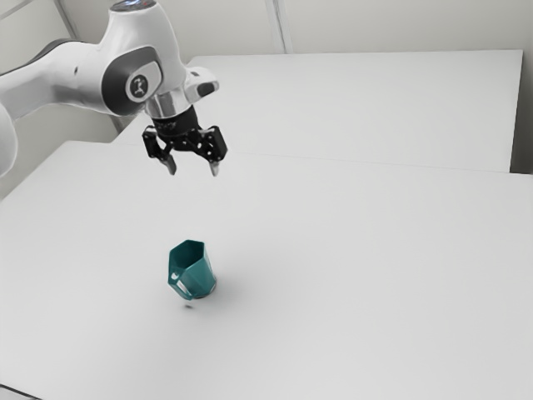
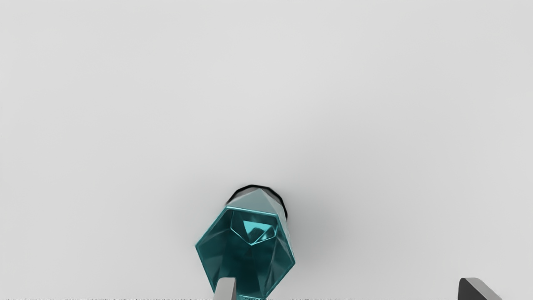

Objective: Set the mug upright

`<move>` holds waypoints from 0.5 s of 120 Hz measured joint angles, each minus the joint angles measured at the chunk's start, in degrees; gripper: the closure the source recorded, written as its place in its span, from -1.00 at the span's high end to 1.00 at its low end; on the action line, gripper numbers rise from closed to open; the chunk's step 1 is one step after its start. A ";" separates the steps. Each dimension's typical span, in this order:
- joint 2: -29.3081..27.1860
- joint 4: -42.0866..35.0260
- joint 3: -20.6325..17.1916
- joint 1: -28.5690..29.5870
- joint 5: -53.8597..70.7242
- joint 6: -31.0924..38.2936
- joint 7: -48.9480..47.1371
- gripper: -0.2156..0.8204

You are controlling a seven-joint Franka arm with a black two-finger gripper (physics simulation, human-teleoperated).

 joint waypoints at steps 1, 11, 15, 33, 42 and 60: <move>0.01 0.22 0.04 0.05 0.00 -0.20 0.15 0.54; 0.22 3.13 0.46 0.13 0.00 -2.47 1.57 0.55; 0.46 4.33 1.80 -1.23 0.03 -3.45 2.08 0.56; 1.47 8.21 9.24 -8.36 0.25 -7.11 4.14 0.57; 1.66 10.06 10.27 -9.25 0.40 -8.82 5.00 0.58; 1.72 14.71 10.59 -9.65 0.54 -12.57 6.43 0.58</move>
